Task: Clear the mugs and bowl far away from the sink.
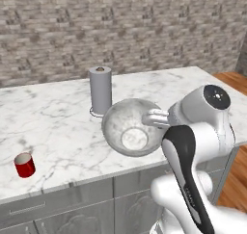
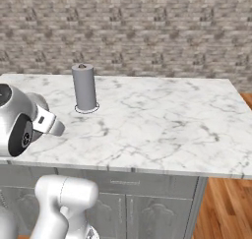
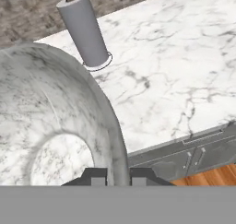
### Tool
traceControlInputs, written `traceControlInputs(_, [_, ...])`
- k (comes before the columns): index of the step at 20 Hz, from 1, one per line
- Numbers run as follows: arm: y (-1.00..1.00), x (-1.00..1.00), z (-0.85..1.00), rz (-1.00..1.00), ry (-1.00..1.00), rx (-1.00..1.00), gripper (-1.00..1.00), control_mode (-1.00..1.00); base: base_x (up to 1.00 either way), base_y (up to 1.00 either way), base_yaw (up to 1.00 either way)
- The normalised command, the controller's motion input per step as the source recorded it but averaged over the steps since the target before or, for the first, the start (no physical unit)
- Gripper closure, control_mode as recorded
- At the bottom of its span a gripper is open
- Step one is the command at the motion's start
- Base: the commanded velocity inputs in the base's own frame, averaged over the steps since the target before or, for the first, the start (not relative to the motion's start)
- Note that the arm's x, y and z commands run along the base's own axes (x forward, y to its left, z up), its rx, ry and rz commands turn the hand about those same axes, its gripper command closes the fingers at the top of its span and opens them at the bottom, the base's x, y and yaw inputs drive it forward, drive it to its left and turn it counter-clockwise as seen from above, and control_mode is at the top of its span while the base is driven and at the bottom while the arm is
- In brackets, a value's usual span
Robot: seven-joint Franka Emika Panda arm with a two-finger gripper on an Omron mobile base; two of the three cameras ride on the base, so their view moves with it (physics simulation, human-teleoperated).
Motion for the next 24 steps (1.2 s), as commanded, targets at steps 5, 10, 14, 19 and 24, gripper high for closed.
traceControlInputs(5, [0.00,0.49,-0.39,0.01,0.16,0.00,1.00,-1.00,0.00,0.00,0.00])
traceControlInputs(10, [-0.02,0.33,-0.24,0.03,0.03,0.00,1.00,-1.00,0.00,0.00,0.00])
traceControlInputs(14, [-0.01,0.48,-0.26,0.01,0.00,0.00,1.00,-1.00,0.00,0.00,0.00])
traceControlInputs(19, [0.00,0.84,-0.50,0.00,0.00,0.00,1.00,-1.00,0.00,0.00,0.00])
traceControlInputs(24, [0.00,0.99,-0.59,0.01,0.00,0.00,1.00,-1.00,0.00,0.00,0.00])
